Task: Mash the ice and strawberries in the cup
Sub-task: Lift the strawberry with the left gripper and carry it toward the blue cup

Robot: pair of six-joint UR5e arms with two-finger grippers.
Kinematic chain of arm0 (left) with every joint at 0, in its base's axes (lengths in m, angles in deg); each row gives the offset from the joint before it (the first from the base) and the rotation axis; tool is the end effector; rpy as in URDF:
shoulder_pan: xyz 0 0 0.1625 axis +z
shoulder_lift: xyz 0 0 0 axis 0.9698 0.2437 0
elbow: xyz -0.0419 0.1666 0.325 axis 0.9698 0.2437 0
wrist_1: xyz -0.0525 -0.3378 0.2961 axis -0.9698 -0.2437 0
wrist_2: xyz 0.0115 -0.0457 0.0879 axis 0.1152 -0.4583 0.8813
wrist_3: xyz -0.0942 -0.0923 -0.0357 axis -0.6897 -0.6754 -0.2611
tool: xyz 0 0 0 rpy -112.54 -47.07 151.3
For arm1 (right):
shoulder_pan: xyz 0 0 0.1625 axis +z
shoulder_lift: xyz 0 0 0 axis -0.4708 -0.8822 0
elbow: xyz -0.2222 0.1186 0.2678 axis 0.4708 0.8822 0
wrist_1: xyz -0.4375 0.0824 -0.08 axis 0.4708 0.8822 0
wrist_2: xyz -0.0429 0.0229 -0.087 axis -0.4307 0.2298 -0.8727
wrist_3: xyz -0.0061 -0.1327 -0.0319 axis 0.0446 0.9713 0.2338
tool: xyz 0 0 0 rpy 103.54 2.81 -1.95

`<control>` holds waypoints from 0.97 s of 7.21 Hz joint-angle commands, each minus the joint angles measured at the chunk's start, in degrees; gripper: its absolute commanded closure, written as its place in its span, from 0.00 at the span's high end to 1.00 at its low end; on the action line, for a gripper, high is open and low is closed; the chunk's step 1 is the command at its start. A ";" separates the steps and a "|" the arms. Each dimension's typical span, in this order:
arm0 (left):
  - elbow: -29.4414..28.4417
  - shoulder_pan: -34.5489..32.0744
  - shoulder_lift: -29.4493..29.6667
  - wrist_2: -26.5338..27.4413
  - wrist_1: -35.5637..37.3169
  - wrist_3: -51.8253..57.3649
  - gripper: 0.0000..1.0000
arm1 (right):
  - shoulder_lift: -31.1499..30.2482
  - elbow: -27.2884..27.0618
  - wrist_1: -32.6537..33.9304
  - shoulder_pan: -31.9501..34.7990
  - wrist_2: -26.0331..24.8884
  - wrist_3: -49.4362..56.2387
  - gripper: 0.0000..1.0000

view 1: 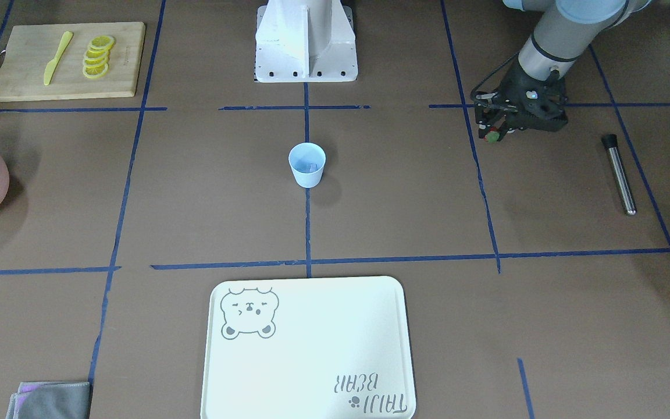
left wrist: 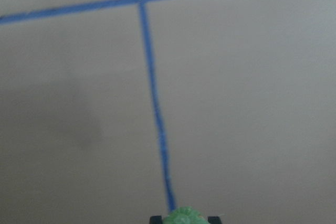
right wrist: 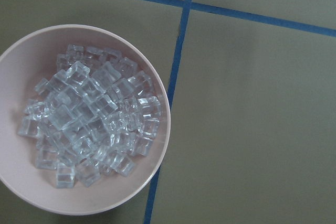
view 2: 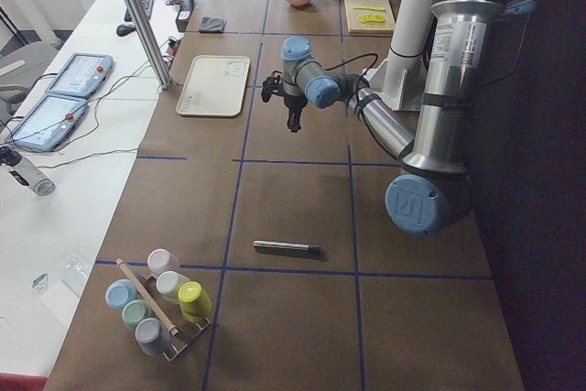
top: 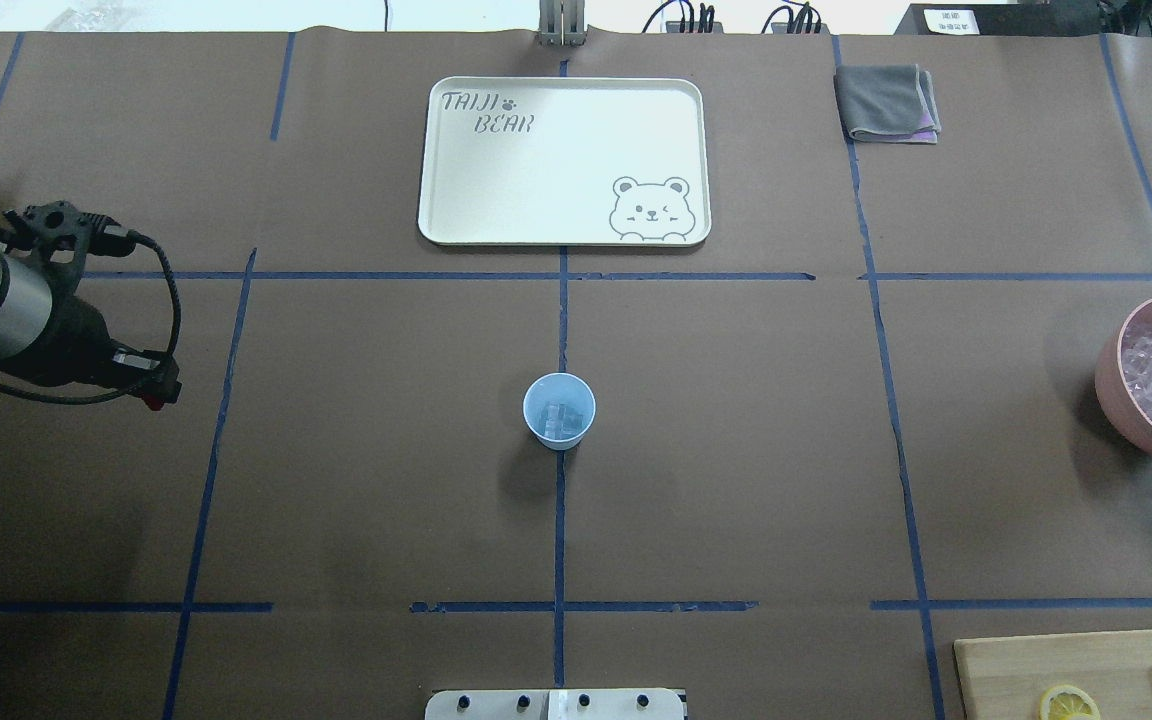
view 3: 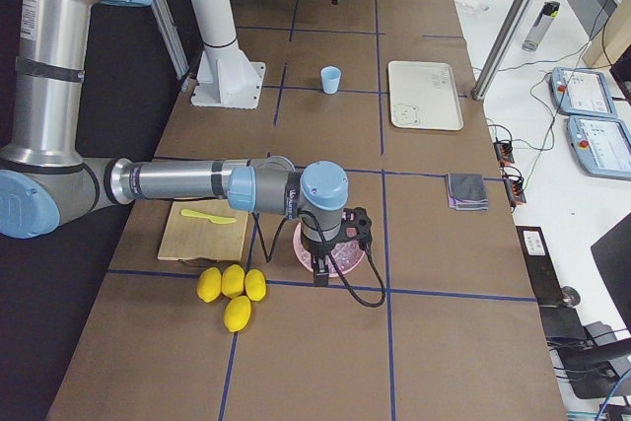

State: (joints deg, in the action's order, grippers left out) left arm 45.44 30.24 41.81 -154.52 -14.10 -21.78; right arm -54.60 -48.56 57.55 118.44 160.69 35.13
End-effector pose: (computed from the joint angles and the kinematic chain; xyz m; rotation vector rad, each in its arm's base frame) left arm 0.3401 -0.4380 0.2459 0.0989 0.8435 0.1426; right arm 0.0445 -0.4527 0.5942 0.0317 -0.7360 -0.1737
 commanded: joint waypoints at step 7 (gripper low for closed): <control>-21.66 14.01 33.13 8.03 4.87 -25.82 0.00 | -0.41 -1.76 0.04 0.00 1.43 -0.09 0.99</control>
State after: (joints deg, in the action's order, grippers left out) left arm 29.16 42.79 70.27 -148.63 -8.83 -45.14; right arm -55.01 -50.25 57.58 118.44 162.17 35.00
